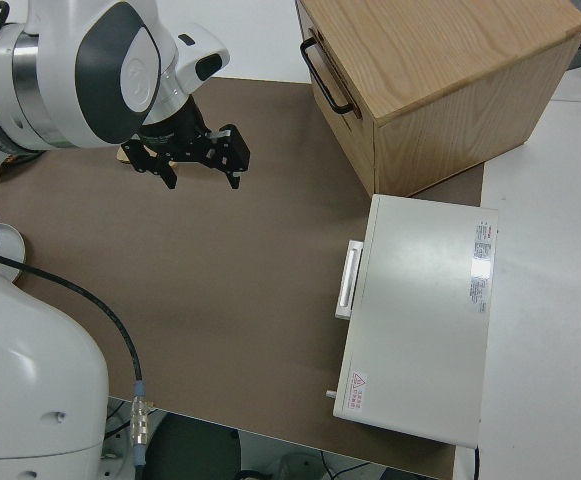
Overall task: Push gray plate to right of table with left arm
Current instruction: 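Move the left gripper to the edge of the gray plate nearest the robot's left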
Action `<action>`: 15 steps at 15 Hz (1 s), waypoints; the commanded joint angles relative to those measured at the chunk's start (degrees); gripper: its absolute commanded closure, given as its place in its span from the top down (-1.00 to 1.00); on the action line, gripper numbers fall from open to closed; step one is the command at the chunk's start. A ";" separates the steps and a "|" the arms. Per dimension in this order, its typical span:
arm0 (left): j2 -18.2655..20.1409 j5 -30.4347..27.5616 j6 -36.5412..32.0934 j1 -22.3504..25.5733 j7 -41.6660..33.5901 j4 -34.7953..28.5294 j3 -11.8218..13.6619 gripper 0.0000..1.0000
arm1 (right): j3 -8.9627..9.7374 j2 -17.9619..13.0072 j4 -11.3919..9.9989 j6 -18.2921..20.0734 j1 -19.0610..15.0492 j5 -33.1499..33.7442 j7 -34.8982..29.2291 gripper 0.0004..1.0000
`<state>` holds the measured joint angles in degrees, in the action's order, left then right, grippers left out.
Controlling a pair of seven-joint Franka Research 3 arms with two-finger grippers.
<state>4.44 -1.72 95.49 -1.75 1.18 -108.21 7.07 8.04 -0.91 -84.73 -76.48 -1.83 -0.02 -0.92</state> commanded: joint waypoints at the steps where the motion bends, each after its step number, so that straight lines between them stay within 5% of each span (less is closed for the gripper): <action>1: 5.23 -1.00 8.99 0.08 0.14 -12.61 0.14 0.98 | 0.93 -0.14 0.54 0.90 -1.07 -0.25 -0.66 0.97; 15: 7.60 0.05 33.78 -0.80 0.75 -37.06 -2.85 0.90 | 0.93 -0.14 0.54 0.90 -1.07 -0.25 -0.66 0.97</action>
<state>9.09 -2.03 122.54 -2.01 1.23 -138.66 4.06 8.04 -0.91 -84.73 -76.48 -1.83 -0.02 -0.92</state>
